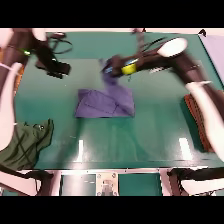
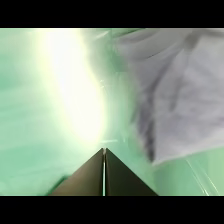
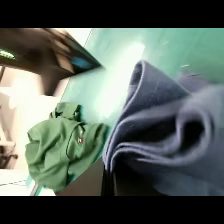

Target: Fold the shirts.

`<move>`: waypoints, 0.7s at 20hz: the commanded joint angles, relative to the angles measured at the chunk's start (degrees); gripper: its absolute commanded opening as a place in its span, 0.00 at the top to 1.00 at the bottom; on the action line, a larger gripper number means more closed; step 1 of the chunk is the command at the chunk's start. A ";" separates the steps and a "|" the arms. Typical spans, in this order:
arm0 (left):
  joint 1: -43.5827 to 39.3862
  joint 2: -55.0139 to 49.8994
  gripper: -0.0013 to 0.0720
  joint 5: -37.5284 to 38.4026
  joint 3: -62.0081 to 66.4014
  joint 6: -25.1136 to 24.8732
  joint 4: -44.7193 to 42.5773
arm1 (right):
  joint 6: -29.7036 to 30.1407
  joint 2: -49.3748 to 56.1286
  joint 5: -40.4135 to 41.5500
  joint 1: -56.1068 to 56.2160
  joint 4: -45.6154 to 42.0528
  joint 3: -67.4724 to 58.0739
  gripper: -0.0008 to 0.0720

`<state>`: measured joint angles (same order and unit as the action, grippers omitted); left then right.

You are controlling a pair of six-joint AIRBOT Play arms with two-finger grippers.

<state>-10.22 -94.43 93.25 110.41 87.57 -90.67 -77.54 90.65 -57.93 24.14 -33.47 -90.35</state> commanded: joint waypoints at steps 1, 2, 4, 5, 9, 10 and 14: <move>6.67 5.84 0.95 1.07 0.22 -0.61 -3.32 | -0.24 12.17 21.68 15.32 0.46 -0.02 0.92; 8.11 6.56 0.95 1.05 0.22 -0.63 -3.21 | -0.22 15.80 26.40 18.38 0.46 -0.31 0.65; 10.58 7.56 0.95 1.60 0.22 -1.03 -2.97 | -0.22 20.44 28.48 21.00 0.22 -1.01 0.25; 11.63 7.91 0.95 1.57 0.15 -1.03 -2.69 | -0.24 20.35 25.70 19.98 -2.36 -1.03 0.25; 13.73 8.55 0.95 1.51 0.11 -1.05 -1.70 | -6.32 14.19 7.67 4.85 -16.02 -1.05 0.26; 13.73 8.52 0.95 1.51 0.11 -1.05 -1.44 | -7.02 12.46 3.02 -0.13 -18.08 -1.03 0.26; 13.73 8.52 0.95 1.60 0.11 -0.96 -0.42 | -7.91 6.93 -11.28 -18.73 -19.96 3.28 0.25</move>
<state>3.16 -86.11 94.74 110.48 86.54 -91.83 -83.90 100.77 -57.63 16.45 -50.00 -89.71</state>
